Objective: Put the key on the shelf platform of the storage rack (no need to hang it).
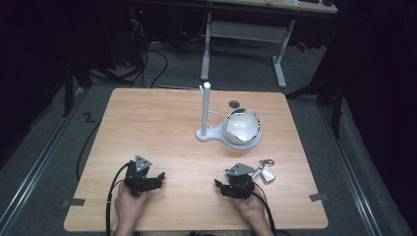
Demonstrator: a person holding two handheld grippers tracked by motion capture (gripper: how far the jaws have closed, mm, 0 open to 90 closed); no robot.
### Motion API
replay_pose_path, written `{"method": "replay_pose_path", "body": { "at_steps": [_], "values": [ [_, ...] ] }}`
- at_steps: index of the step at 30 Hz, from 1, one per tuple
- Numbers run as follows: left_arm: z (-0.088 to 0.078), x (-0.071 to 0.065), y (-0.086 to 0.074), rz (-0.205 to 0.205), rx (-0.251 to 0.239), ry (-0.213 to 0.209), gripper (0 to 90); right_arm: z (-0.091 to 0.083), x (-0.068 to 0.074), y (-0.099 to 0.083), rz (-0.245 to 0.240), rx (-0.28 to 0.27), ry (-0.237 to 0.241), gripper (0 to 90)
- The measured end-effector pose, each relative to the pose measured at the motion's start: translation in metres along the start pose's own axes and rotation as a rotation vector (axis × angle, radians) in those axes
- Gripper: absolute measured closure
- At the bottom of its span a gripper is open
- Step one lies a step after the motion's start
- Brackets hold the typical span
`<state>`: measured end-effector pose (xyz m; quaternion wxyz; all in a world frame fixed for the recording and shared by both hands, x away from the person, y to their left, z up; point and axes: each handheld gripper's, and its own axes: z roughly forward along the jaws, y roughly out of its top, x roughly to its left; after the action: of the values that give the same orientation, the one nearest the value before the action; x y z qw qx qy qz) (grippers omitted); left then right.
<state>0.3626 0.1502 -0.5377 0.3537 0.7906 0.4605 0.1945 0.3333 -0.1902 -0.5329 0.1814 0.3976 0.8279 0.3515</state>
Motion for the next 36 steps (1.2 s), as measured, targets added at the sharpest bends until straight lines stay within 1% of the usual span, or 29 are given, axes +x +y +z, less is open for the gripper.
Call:
{"method": "replay_pose_path", "body": {
  "at_steps": [13, 27, 36],
  "values": [
    [0.0000, 0.0000, 0.0000, 0.000, 0.000, 0.000, 21.3, 0.0002, 0.0000, 0.0001, -0.003, 0.001, 0.008, 39.5],
    [0.0000, 0.0000, 0.0001, 0.000, 0.000, 0.000, 21.3, -0.0001, 0.0001, 0.0000, -0.004, 0.003, 0.004, 39.6],
    [0.0000, -0.0001, 0.0000, 0.000, 0.000, 0.001, 21.1, 0.0000, -0.0003, -0.0001, 0.003, -0.001, 0.005, 40.5]
  ]
}}
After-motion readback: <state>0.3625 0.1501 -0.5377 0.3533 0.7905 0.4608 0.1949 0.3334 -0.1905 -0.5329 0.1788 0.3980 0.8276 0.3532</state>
